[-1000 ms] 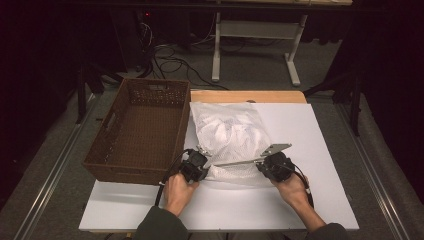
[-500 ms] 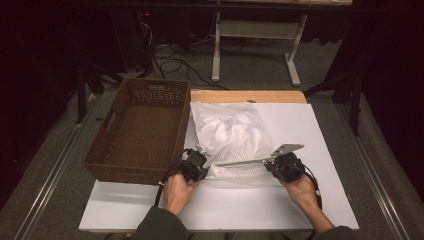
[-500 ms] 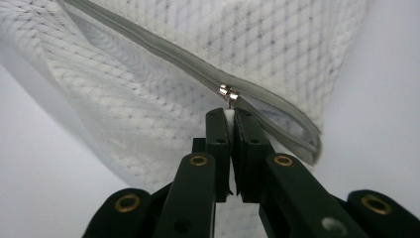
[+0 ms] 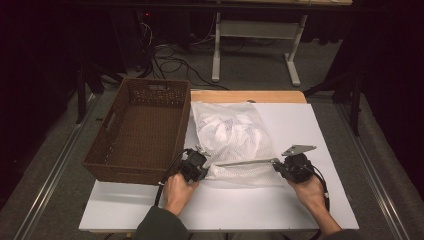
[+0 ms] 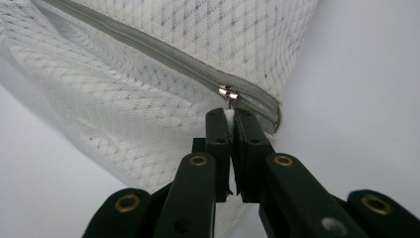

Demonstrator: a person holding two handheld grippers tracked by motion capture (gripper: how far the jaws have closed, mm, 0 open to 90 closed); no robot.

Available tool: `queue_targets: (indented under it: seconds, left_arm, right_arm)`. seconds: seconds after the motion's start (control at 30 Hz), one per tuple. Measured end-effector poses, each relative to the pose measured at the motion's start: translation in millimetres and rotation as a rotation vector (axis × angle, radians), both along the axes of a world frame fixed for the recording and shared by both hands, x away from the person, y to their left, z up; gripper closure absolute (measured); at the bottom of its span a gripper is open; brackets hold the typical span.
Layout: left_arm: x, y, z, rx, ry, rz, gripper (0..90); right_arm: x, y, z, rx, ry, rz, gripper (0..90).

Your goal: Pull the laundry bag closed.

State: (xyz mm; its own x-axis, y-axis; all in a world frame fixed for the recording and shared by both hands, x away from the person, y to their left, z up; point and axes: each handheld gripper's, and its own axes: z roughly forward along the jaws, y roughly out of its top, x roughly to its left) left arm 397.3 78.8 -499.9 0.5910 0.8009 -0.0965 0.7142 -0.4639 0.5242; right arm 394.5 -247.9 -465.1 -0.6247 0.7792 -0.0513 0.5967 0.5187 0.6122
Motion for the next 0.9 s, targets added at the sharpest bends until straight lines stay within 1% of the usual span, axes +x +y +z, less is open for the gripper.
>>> queue_targets:
  seconds: [0.03, 0.07, 0.13, 0.2, 0.23, 0.33, 0.4, 0.53, 0.67, 0.77, 0.83, 0.9]
  left_arm:
    - [-0.3, 0.1, -0.2, -0.005, 0.000, 0.005, 85.9]
    - [-0.9, -0.2, -0.6, -0.005, -0.005, 0.008, 85.9]
    - [-2.5, -1.9, -0.4, 0.012, -0.019, 0.006, 85.9]
    - [-2.2, -1.5, -0.6, 0.006, -0.017, 0.007, 85.9]
    - [-2.1, -1.2, -0.5, 0.006, -0.015, 0.005, 85.9]
    - [-3.1, -3.4, -0.1, 0.026, -0.025, -0.001, 85.9]
    - [-3.1, -3.2, -0.1, 0.023, -0.024, 0.002, 85.9]
    - [-4.4, -5.3, -0.2, 0.035, -0.035, 0.005, 85.9]
    - [-4.5, -5.6, 0.0, 0.037, -0.035, 0.006, 85.9]
    - [-6.2, -7.9, 0.1, 0.060, -0.052, 0.000, 85.9]
    - [-7.4, -9.4, 0.2, 0.075, -0.061, -0.002, 85.9]
    - [-7.4, -10.3, 0.6, 0.084, -0.062, -0.008, 85.9]
  right_arm:
    - [0.2, -1.1, -0.3, 0.000, 0.000, -0.003, 87.3]
    - [-0.5, -1.6, -0.8, 0.009, 0.004, -0.009, 87.3]
    - [-2.1, -2.6, -0.5, 0.006, -0.002, -0.009, 87.3]
    - [-2.8, -4.4, -1.6, 0.003, 0.003, -0.011, 87.3]
    - [-2.4, -5.1, -2.7, 0.008, -0.003, -0.013, 87.3]
    - [0.1, -8.5, -5.8, 0.011, -0.001, -0.017, 87.3]
    - [1.2, -9.8, -6.5, 0.017, 0.002, -0.019, 87.3]
    - [0.5, -11.3, -7.9, 0.019, -0.003, -0.020, 87.3]
    - [1.6, -14.1, -8.7, 0.026, 0.000, -0.023, 87.2]
    - [1.9, -15.4, -8.3, 0.027, 0.002, -0.025, 87.0]
    - [1.4, -14.7, -10.4, 0.013, 0.001, -0.028, 87.0]
    - [0.3, -14.9, -11.9, 0.013, -0.006, -0.029, 87.0]
